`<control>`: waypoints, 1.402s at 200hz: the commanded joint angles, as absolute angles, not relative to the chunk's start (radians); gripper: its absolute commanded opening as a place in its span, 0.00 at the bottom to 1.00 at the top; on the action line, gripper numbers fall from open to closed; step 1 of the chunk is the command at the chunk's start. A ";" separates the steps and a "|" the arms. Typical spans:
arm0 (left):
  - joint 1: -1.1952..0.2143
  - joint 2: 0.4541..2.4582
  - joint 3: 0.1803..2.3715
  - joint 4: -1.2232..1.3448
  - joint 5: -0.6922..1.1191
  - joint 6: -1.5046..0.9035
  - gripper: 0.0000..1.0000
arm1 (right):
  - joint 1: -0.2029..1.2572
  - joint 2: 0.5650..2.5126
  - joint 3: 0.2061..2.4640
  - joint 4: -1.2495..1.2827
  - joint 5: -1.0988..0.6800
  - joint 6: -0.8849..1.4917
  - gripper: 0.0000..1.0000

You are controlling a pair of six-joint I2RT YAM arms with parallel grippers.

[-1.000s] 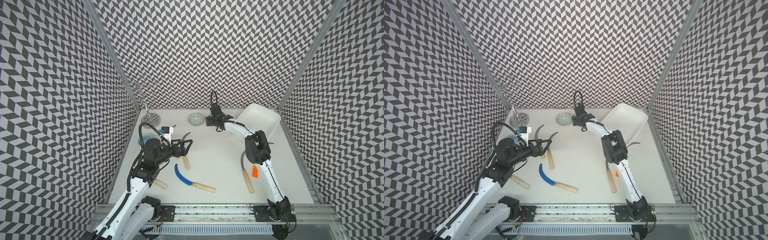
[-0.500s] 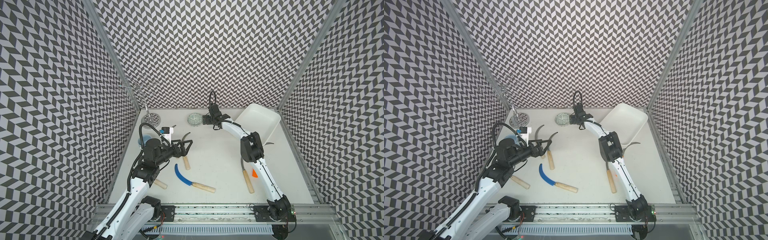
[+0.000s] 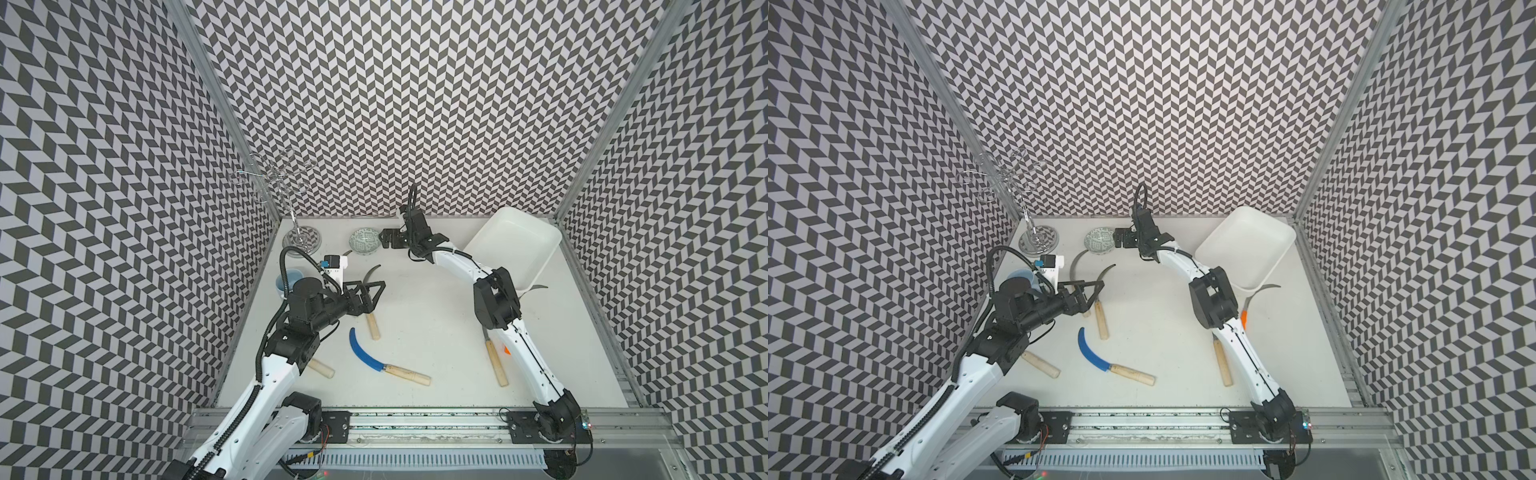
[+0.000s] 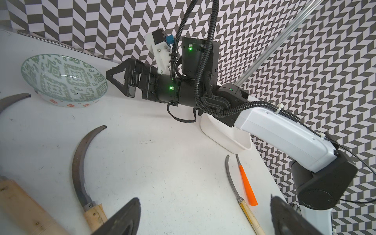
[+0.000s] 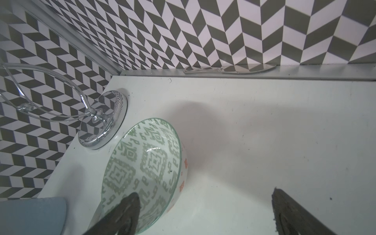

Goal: Put small sickles into storage boxes
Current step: Move the distractor to the center of the board, then move the storage box to the center of the board.

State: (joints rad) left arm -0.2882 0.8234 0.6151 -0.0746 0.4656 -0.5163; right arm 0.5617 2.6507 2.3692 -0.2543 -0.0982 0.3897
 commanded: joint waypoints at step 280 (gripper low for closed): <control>-0.268 0.799 0.591 -0.012 0.495 -0.524 1.00 | 0.113 2.321 1.951 -0.455 -0.262 0.465 0.49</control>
State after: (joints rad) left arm -0.2775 0.8093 0.6025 -0.0505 0.4786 -0.5175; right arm 0.1154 2.2745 1.9079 -0.4210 -0.1780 0.4244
